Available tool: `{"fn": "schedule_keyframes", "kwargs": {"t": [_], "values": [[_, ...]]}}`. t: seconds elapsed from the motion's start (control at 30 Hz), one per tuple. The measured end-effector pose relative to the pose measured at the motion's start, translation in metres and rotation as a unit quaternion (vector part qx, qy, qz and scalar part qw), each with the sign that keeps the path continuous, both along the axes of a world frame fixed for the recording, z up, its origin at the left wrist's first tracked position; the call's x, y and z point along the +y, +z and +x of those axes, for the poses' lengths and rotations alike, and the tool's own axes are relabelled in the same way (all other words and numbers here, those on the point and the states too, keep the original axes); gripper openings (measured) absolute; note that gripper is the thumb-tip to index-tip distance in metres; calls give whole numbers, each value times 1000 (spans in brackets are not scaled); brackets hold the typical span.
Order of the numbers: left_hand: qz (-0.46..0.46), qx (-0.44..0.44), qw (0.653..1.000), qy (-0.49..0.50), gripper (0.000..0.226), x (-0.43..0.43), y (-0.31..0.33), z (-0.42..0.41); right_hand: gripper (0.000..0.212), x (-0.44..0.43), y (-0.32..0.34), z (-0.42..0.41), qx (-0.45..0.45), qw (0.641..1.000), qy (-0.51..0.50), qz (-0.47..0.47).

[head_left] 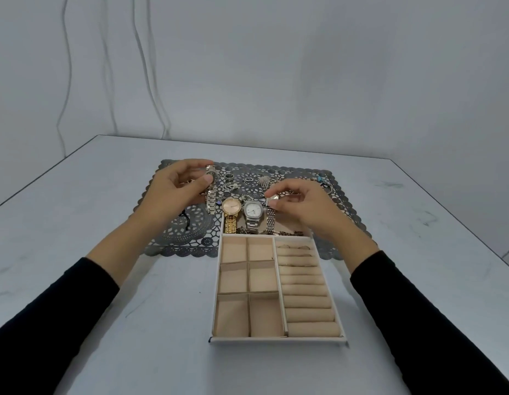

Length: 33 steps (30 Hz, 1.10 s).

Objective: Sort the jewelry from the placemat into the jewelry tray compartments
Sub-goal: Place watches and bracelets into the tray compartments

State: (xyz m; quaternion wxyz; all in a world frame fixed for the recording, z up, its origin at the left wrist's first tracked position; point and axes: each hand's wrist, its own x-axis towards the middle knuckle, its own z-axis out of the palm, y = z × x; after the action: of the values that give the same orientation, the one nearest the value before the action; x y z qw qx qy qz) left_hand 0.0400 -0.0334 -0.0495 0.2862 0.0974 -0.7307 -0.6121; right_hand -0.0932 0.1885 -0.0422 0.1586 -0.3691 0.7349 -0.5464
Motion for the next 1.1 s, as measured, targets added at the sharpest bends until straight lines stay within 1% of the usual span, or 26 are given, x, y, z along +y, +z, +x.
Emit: {"fn": "schedule_keyframes", "kwargs": {"t": [0.27, 0.43, 0.63, 0.8, 0.97, 1.1], "values": [[0, -13, 1000, -3, 23, 5, -1, 0, 11, 0, -2, 5, -49, 999, 10, 8], [-17, -25, 1000, 6, 25, 5, -2, 0, 12, 0, -4, 3, -28, 999, 20, 24], [-26, -38, 999, 7, 30, 6, -3, 1, 11, -1, -6, 3, -43, 999, 9, 27], [-28, -43, 999, 6, 29, 7, -2, 1, 12, -1, -6, 1, 7, 999, -21, 33], [-35, -49, 998, 10, 28, 8, -2, 1, 13, 0, -7, 0, -4, 999, -24, 35], [-35, -53, 998, 13, 28, 7, -1, 1, 17, -1, -5, -1, 45, 997, -22, 66]]}}
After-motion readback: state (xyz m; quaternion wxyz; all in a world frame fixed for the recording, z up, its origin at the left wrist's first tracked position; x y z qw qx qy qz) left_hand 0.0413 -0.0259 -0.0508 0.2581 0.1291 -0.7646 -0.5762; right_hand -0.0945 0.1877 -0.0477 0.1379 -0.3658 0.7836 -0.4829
